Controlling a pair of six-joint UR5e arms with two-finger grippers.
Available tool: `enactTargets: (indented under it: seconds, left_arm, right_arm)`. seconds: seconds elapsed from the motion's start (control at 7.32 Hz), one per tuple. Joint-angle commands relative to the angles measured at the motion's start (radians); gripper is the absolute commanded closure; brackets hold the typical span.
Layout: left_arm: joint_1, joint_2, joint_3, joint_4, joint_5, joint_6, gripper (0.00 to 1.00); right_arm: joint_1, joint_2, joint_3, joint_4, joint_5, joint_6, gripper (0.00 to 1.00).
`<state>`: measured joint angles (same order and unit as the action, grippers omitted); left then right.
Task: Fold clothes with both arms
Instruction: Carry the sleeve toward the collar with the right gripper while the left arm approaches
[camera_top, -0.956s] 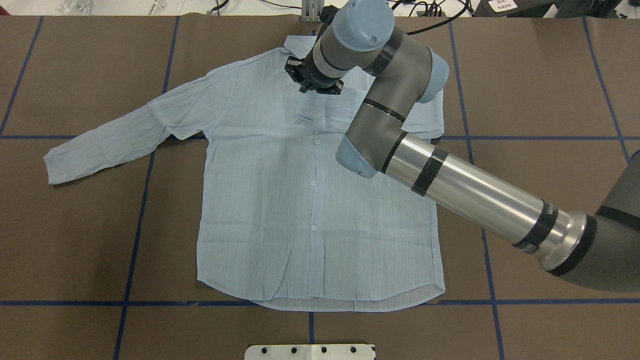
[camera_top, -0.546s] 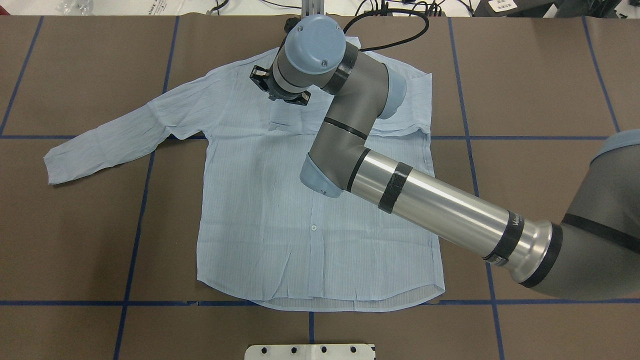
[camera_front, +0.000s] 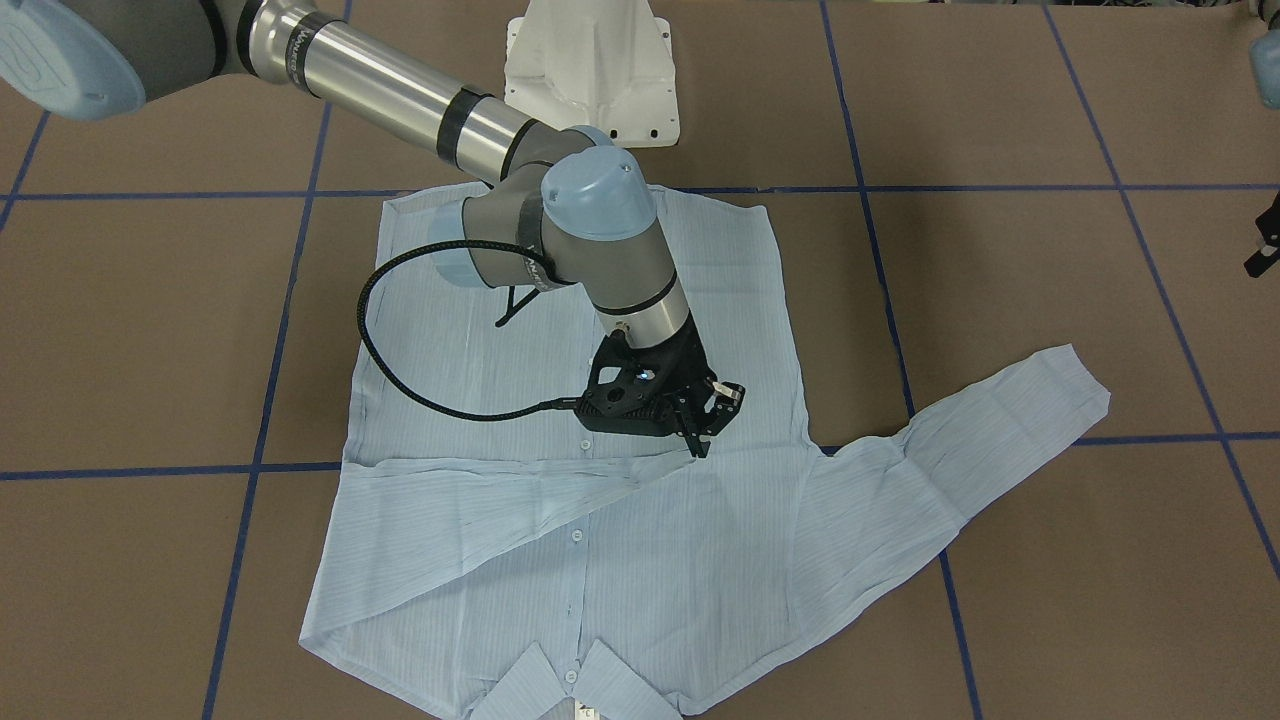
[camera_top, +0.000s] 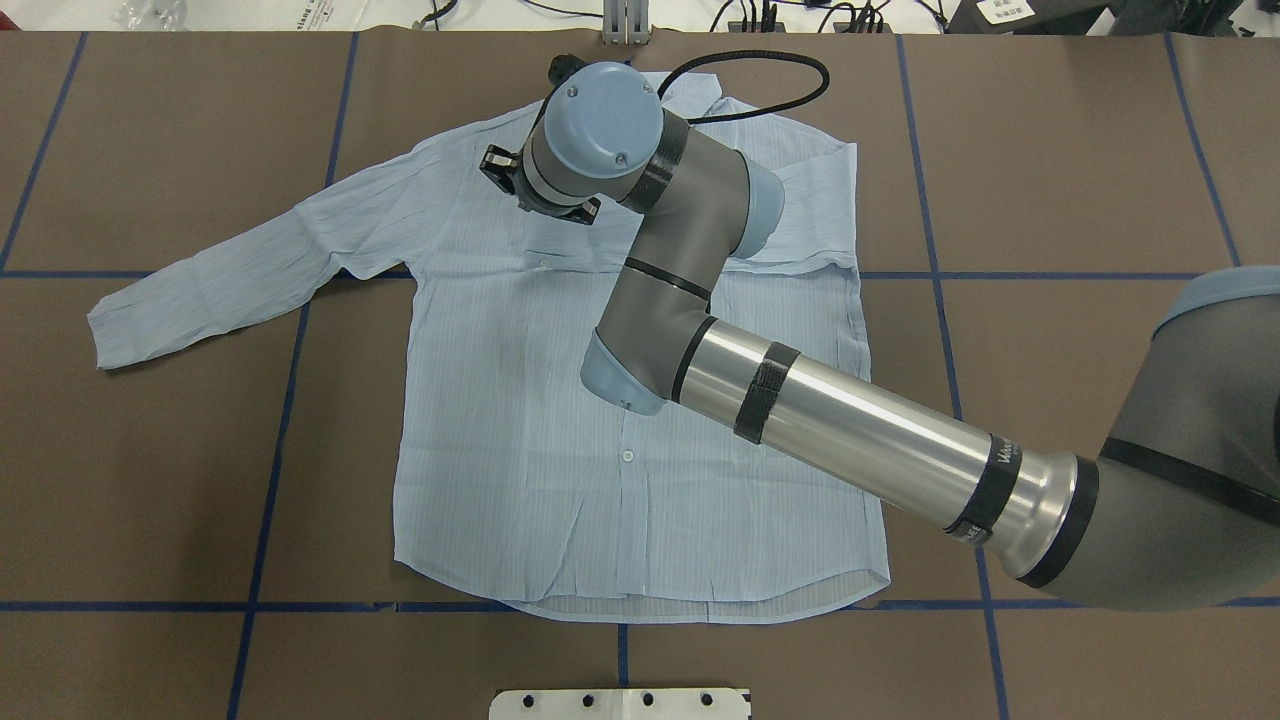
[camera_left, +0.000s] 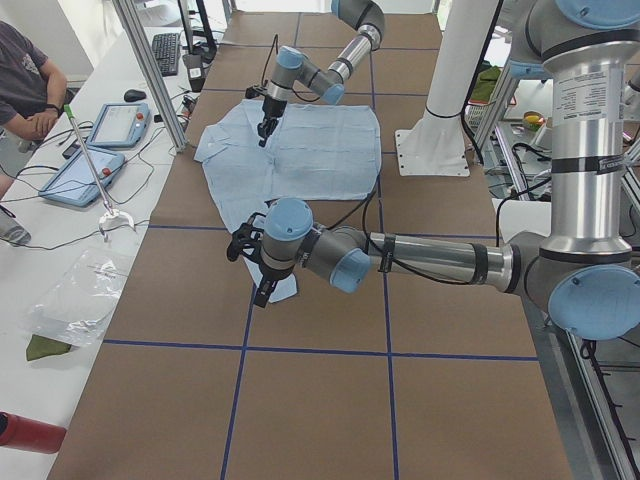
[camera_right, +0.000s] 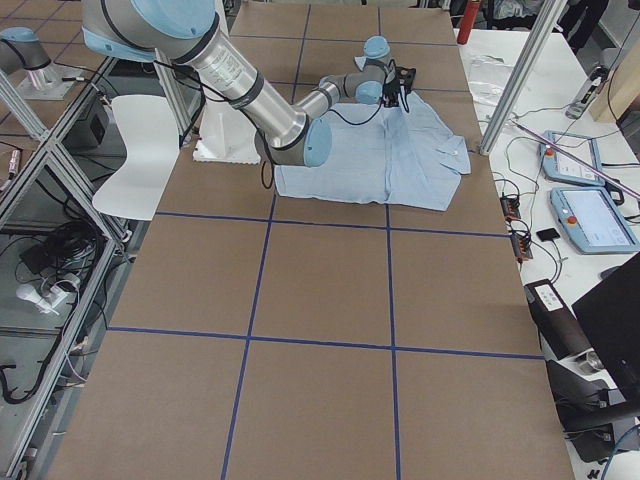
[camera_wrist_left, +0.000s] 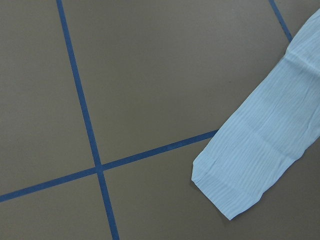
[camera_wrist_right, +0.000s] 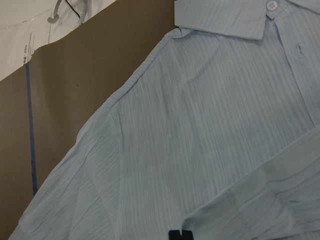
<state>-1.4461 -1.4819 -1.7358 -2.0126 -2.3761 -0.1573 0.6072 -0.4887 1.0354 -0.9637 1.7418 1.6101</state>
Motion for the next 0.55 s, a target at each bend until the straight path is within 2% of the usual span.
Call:
enactTargets:
  seconds: [0.0, 0.14, 0.41]
  left_arm:
    - [0.01, 0.0, 0.002, -0.011, -0.002, 0.005, 0.0]
    - [0.032, 0.0, 0.018, -0.017, 0.001, 0.001, 0.0]
    - [0.076, -0.052, 0.093, -0.024, 0.006, -0.147, 0.0]
  right_arm:
    - [-0.033, 0.005, -0.001, 0.0, -0.077, 0.051, 0.21]
    - [-0.043, 0.01, -0.003, 0.0, -0.097, 0.053, 0.06]
    - [-0.041, 0.028, -0.017, -0.006, -0.097, 0.074, 0.05]
